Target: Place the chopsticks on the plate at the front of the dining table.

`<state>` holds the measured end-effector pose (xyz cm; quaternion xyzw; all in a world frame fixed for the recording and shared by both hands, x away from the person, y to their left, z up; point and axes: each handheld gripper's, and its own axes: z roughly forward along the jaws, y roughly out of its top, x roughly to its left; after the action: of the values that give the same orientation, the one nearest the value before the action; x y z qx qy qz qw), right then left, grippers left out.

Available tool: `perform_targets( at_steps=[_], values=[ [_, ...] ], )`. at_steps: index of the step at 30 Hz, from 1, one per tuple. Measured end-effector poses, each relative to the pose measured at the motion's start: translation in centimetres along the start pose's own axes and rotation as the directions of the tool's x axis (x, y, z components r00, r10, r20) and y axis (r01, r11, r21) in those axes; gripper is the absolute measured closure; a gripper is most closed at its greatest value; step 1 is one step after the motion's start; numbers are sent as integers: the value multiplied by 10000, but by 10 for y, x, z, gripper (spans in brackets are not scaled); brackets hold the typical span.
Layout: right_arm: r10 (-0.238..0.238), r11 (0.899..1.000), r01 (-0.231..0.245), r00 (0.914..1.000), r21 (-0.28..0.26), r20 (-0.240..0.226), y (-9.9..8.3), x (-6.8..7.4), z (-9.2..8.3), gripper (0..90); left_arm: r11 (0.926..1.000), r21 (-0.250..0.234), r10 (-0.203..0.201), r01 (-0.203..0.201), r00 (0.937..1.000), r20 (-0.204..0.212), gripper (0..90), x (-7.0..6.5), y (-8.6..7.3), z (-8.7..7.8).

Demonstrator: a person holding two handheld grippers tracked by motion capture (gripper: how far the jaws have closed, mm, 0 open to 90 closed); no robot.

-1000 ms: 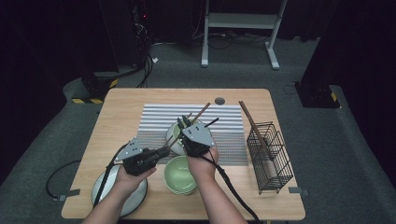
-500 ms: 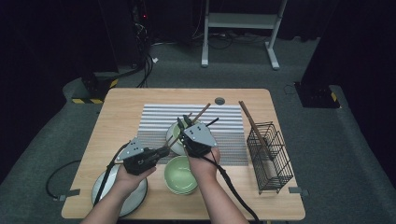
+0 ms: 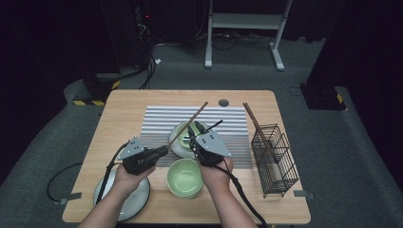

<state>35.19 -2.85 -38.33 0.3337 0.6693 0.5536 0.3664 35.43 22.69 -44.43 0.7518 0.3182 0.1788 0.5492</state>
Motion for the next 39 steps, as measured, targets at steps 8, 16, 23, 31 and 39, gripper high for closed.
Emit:
perform_targets(
  at_steps=[8,16,23,31,39],
  values=[
    [-157,9994,149,9995,302,262,-18,-12,-20,686,9998,125,-122,125,9996,-253,848,7,-1,-5],
    [-76,9966,35,9988,817,493,-44,-23,-37,659,9988,352,-310,330,9980,-560,848,16,-2,-6],
    [77,9898,-173,9977,1413,677,-68,-34,-50,623,9979,568,-258,306,9961,-841,848,23,-3,-5],
    [208,9835,-355,9963,1775,840,-88,-38,-56,585,9964,766,-273,370,9918,-1251,848,30,-5,-8],
    [601,9695,-886,9899,2286,1287,-108,-49,-64,527,9935,1087,-161,337,9871,-1595,848,37,-7,-9]
  ],
)
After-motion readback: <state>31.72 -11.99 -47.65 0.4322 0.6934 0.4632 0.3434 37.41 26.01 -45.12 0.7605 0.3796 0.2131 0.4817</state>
